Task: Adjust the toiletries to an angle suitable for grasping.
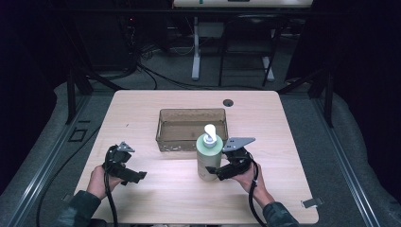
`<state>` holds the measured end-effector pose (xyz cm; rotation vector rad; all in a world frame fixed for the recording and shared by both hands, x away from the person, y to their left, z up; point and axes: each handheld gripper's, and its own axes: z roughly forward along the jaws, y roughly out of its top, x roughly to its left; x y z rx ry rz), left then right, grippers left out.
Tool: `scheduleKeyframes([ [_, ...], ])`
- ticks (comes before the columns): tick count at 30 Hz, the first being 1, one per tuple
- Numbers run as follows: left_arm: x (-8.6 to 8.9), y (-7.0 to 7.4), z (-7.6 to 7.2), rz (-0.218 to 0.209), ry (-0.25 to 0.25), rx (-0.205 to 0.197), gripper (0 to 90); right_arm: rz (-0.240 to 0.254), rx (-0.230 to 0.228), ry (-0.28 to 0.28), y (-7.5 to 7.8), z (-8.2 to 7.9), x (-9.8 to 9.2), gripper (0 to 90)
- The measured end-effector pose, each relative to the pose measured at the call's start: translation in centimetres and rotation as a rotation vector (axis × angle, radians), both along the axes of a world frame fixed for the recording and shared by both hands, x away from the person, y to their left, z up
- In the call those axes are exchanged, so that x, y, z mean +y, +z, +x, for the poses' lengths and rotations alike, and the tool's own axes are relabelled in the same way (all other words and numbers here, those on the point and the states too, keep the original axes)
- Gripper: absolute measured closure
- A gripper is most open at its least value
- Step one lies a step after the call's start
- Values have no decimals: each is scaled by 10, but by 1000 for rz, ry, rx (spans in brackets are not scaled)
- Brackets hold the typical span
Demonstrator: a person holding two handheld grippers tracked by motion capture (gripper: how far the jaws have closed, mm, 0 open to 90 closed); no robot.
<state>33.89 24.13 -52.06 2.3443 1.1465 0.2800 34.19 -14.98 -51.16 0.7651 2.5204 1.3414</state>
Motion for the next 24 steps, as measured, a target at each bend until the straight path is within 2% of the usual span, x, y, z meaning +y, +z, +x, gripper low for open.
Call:
scheduleKeyframes([
  [14,-3,2,-2,-20,-24,-16,2,-3,-3,36,0,6,17,137],
  [24,-14,4,-2,-37,-56,-26,2,-13,2,52,1,12,29,136],
])
